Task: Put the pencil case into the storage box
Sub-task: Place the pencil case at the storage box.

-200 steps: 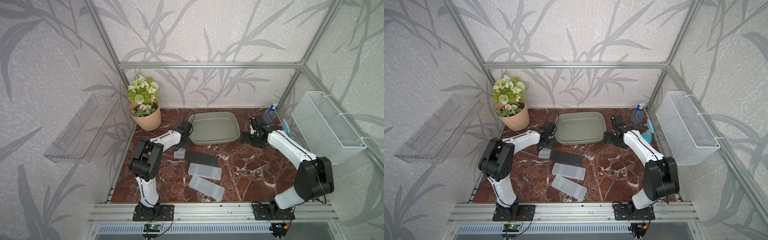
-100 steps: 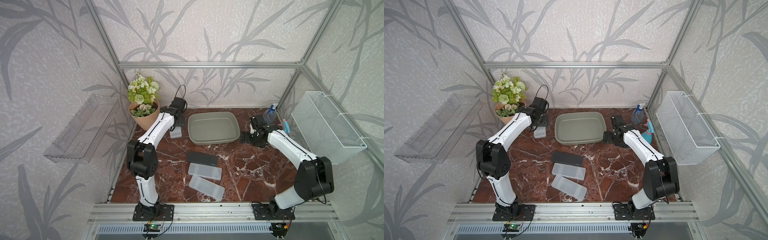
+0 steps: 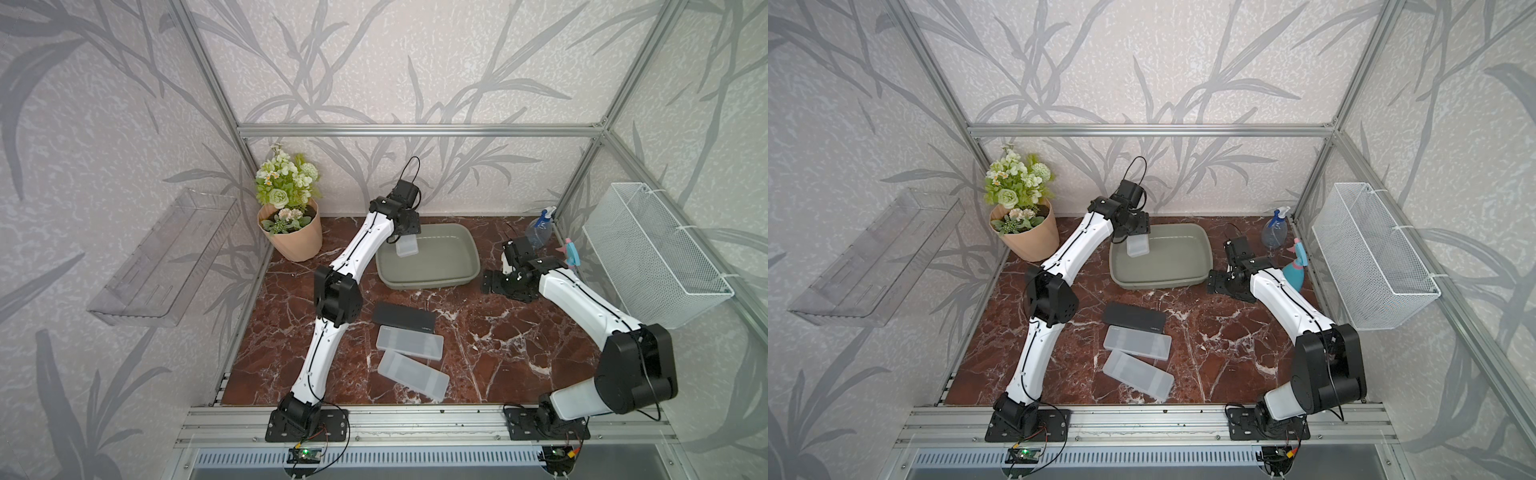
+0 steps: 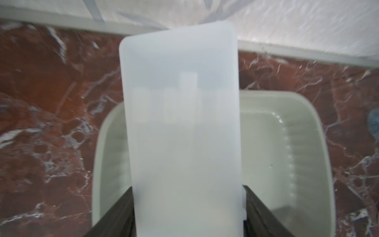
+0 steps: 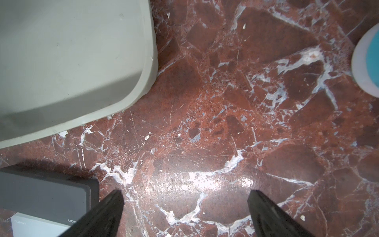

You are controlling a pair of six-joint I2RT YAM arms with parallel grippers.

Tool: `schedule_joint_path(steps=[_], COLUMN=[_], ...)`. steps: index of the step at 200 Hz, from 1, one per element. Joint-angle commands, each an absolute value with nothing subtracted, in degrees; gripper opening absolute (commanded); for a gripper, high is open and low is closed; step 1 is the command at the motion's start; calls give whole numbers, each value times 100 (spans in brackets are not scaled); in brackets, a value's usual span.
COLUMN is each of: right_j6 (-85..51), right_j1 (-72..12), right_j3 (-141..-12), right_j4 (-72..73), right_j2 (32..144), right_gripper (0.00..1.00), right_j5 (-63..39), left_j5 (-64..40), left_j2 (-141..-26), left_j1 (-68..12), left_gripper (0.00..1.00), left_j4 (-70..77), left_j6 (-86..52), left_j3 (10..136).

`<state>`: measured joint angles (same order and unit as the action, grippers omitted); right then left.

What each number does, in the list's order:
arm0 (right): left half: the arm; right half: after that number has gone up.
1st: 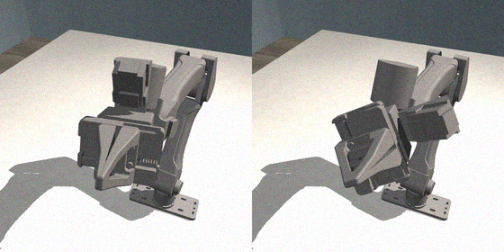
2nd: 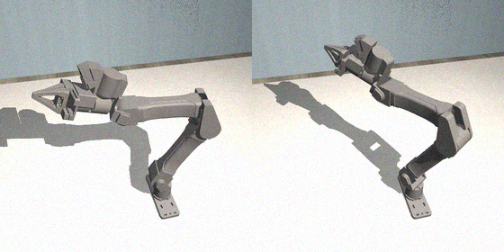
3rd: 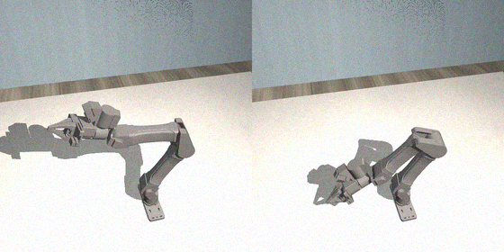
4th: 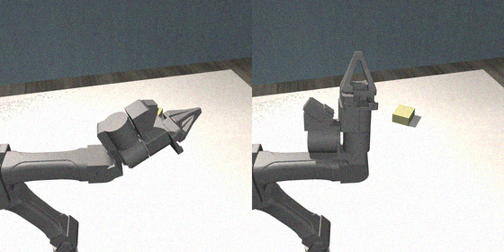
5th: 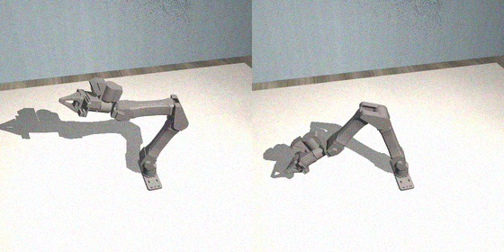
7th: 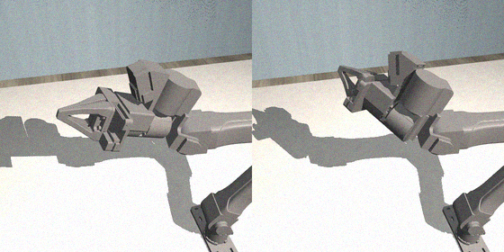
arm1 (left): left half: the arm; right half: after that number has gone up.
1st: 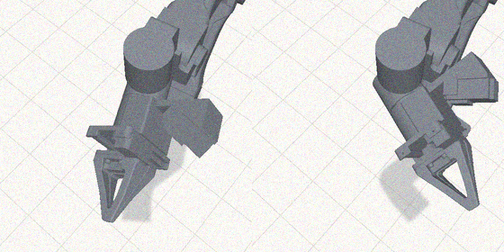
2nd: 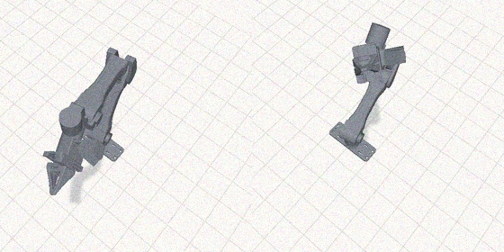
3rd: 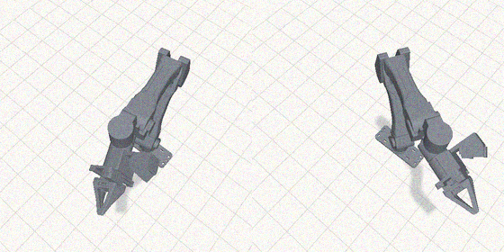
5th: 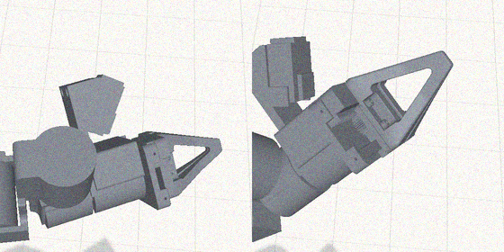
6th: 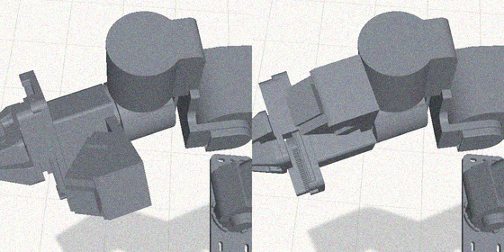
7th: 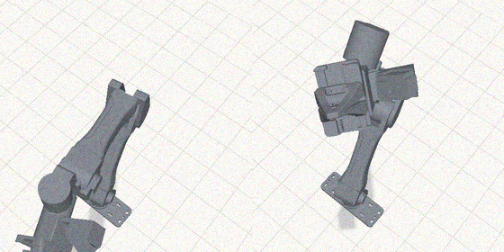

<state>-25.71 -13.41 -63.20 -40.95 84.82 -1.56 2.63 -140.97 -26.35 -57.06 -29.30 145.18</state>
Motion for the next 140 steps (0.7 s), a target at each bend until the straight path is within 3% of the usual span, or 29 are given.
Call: schedule_joint_path(steps=[1, 140], right_j6=[-2713, -2734], right_j1=[-1362, -1362], right_j3=[-6190, -6450], right_j4=[-4043, -4074], right_j2=[8310, 8692], right_gripper=[99, 99], right_j5=[-220, -194], left_j5=[85, 578], left_j2=[-14210, -14809], left_j1=[-2539, -2514], left_gripper=[60, 62], left_j4=[-5683, -6245], left_j6=[-2984, -2505], left_j3=[14572, 14096])
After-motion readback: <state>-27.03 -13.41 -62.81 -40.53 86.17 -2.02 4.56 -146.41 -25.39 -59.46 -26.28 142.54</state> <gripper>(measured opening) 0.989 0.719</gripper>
